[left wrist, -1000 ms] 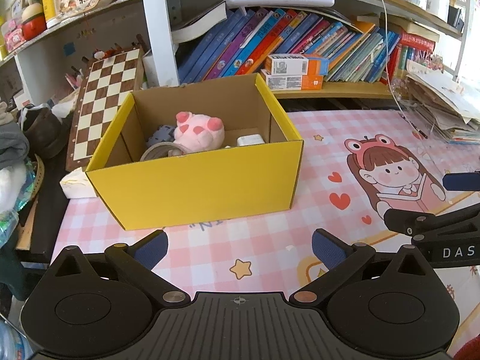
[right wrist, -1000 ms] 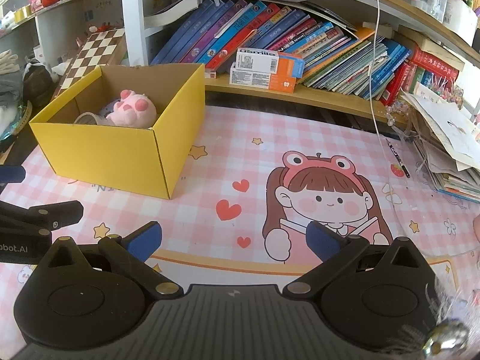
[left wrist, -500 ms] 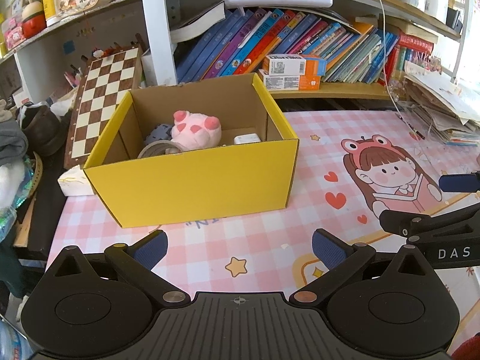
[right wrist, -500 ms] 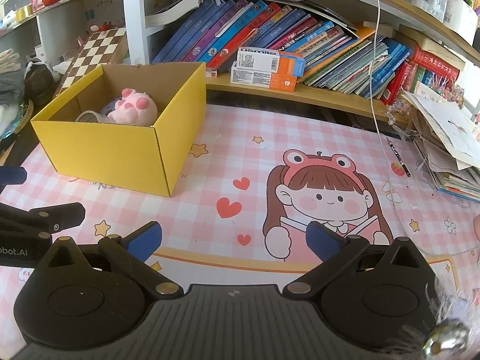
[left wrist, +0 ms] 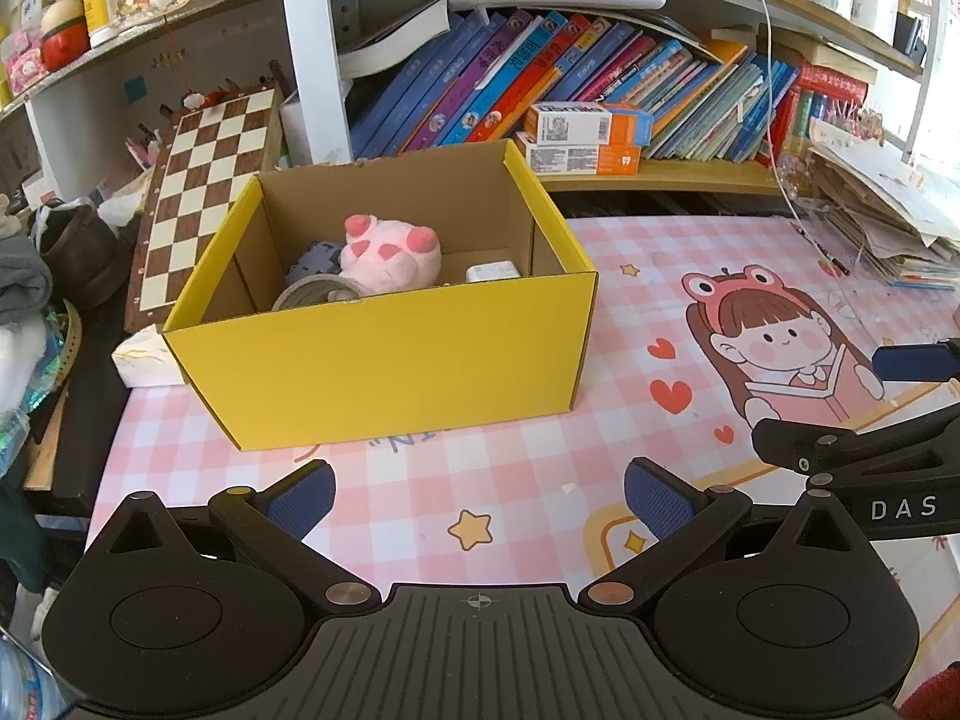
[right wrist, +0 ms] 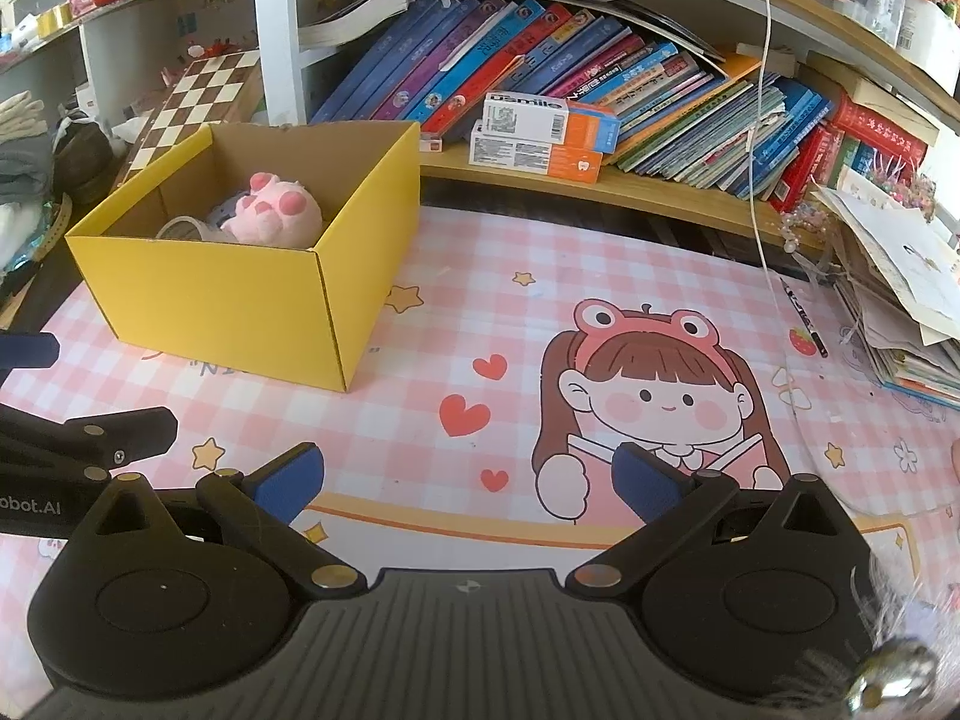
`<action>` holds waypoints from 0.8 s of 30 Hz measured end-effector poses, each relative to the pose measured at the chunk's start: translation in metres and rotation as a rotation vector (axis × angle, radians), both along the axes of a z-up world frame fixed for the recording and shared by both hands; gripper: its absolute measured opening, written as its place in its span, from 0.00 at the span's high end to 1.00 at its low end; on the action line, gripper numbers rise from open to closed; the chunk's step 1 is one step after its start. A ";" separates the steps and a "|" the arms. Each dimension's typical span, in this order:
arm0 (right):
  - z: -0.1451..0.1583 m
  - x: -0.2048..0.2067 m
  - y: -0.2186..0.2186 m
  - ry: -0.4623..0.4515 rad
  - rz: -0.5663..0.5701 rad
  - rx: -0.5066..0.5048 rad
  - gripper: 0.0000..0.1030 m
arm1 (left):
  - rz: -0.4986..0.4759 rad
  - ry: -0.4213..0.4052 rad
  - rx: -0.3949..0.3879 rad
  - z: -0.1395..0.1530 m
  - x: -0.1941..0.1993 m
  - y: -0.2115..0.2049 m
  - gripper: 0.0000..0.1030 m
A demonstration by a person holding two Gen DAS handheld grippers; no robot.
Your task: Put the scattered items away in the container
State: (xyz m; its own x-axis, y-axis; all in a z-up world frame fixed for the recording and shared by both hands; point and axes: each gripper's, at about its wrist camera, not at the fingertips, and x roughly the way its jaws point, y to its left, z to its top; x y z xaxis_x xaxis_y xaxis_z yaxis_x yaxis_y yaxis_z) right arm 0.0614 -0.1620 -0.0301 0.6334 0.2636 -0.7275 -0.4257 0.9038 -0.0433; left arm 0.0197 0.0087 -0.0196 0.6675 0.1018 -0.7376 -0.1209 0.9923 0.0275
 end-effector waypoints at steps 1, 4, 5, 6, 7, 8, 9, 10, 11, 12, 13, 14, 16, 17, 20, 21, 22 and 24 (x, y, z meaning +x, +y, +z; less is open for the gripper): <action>0.000 0.000 0.000 0.000 0.000 0.000 0.00 | 0.000 0.000 0.001 0.000 0.000 0.000 0.00; 0.000 0.001 -0.001 0.002 0.002 0.000 0.00 | 0.000 -0.002 0.001 0.000 0.000 0.000 0.00; -0.001 0.002 0.000 0.002 0.002 0.000 0.00 | 0.000 -0.001 0.001 0.000 0.000 0.000 0.00; -0.001 0.002 0.000 0.003 0.003 -0.001 0.00 | 0.000 -0.001 0.000 0.000 0.000 0.000 0.00; -0.001 0.002 0.000 0.004 0.003 -0.002 0.00 | 0.000 -0.001 -0.001 0.000 0.001 0.000 0.00; -0.001 0.002 0.000 0.004 0.004 -0.002 0.00 | 0.000 0.000 -0.002 0.000 0.001 0.000 0.00; -0.001 0.002 0.000 0.004 0.004 -0.003 0.00 | 0.001 0.000 -0.003 0.000 0.001 0.001 0.00; -0.001 0.002 0.000 0.004 0.004 -0.004 0.00 | 0.000 0.000 -0.003 0.000 0.001 0.000 0.00; -0.001 0.002 0.001 0.004 0.004 -0.004 0.00 | 0.000 0.000 -0.003 0.000 0.001 0.000 0.00; -0.001 0.002 0.001 0.005 0.004 -0.005 0.00 | 0.000 0.000 -0.003 0.000 0.001 0.000 0.00; -0.001 0.002 0.001 0.005 0.003 -0.005 0.00 | 0.001 0.000 -0.004 0.000 0.001 0.000 0.00; -0.001 0.002 0.001 0.004 0.003 -0.006 0.00 | 0.001 0.001 -0.004 0.000 0.001 0.000 0.00; -0.001 0.003 0.001 0.005 0.004 -0.006 0.00 | 0.002 0.001 -0.005 0.000 0.001 0.001 0.00; -0.001 0.003 0.001 0.004 0.004 -0.007 0.00 | 0.002 0.001 -0.007 0.000 0.001 0.001 0.00; -0.001 0.003 0.001 0.004 0.005 -0.008 0.00 | 0.004 0.003 -0.007 -0.001 0.001 0.001 0.00; -0.001 0.003 0.001 0.004 0.007 -0.008 0.00 | 0.004 0.003 -0.008 -0.001 0.001 0.001 0.00; -0.001 0.004 0.001 0.005 0.006 -0.008 0.00 | 0.003 0.004 -0.008 -0.001 0.002 0.000 0.00; -0.001 0.004 0.001 0.005 0.005 -0.008 0.00 | 0.003 0.005 -0.010 -0.001 0.002 0.000 0.00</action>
